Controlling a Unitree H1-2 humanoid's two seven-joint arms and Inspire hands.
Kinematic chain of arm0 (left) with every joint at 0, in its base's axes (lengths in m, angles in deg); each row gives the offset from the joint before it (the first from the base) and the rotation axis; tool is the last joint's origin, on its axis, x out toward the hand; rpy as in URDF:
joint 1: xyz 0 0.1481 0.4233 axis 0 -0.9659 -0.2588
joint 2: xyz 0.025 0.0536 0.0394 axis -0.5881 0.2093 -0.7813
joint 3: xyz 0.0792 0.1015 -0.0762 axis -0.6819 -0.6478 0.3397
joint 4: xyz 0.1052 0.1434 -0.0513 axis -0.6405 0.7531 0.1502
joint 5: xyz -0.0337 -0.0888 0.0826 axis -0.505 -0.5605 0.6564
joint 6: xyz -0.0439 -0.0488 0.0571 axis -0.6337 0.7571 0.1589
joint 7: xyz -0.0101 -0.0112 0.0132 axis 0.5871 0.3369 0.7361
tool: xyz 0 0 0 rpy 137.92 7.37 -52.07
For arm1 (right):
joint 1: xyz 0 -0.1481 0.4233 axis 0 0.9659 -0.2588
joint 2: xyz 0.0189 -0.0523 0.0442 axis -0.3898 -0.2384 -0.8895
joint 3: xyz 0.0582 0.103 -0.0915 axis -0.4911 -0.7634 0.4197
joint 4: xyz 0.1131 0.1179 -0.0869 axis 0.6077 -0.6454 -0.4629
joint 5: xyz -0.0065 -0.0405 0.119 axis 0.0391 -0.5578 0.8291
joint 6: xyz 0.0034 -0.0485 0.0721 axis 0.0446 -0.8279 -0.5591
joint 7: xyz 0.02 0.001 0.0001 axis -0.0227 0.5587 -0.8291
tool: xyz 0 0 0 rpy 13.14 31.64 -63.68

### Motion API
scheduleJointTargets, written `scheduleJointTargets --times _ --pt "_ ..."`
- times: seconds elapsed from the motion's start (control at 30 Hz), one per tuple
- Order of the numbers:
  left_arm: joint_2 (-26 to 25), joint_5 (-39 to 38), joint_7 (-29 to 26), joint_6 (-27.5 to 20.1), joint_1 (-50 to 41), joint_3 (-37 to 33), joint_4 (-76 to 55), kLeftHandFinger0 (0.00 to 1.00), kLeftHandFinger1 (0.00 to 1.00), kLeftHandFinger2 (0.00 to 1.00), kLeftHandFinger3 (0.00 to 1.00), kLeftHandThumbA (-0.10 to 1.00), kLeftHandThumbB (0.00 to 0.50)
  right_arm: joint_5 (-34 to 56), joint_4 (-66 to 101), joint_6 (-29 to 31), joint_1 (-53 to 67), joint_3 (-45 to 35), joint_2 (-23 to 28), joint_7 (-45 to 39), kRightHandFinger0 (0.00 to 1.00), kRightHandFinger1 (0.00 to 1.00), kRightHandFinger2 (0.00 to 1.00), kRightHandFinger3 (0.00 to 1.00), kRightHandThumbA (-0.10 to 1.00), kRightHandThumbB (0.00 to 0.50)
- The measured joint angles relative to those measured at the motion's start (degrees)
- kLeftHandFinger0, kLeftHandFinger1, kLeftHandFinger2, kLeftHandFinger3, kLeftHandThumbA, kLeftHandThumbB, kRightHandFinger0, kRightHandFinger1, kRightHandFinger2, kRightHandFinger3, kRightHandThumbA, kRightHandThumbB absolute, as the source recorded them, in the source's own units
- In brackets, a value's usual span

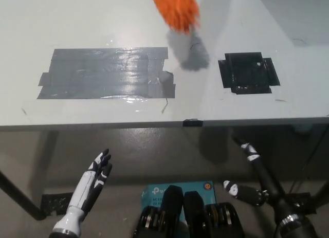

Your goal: A person hands an oraange duster to the robot and the robot grabs it with its right hand and places it on the black marked spot infron tof it on the desk

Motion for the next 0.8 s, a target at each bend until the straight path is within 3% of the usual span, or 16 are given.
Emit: scheduleJointTargets --times 0.17,0.27,0.4,0.43,0.6,0.8 --pt "0.01 0.35 0.00 -0.44 -0.15 -0.03 0.00 1.00 1.00 1.00 1.00 1.00 0.131 -0.56 10.54 -1.03 -1.25 -4.48 -0.23 1.23 1.00 1.00 1.00 1.00 0.87 0.259" --pt "0.01 0.43 0.02 -0.67 -0.14 -0.02 0.00 1.00 1.00 1.00 1.00 0.98 0.111 -0.88 16.65 -3.80 -4.24 -6.88 0.21 1.09 1.00 1.00 1.00 1.00 0.93 0.294" --pt "0.01 0.41 0.08 -0.70 -0.10 0.01 -0.04 1.00 1.00 1.00 1.00 0.97 0.114 -1.48 20.77 -8.70 -12.98 -8.38 1.84 0.22 1.00 1.00 1.00 1.00 0.94 0.276" --pt "0.01 0.41 0.08 -0.70 -0.06 0.01 -0.04 1.00 1.00 1.00 1.00 0.97 0.115 -1.64 20.73 -10.06 -15.45 -8.35 2.33 -0.21 1.00 1.00 1.00 1.00 0.94 0.294" --pt "0.01 0.44 0.08 -0.72 -0.03 0.02 -0.06 1.00 1.00 1.00 1.00 0.98 0.111 -1.87 16.20 -15.59 -26.29 -7.35 3.75 -2.64 1.00 1.00 1.00 1.00 0.97 0.327" --pt "0.00 0.43 0.09 -0.71 0.15 0.02 -0.04 1.00 1.00 1.00 1.00 0.97 0.105 -2.07 -1.22 -19.93 -38.47 -4.51 4.42 -5.15 1.00 1.00 1.00 1.00 0.94 0.371"
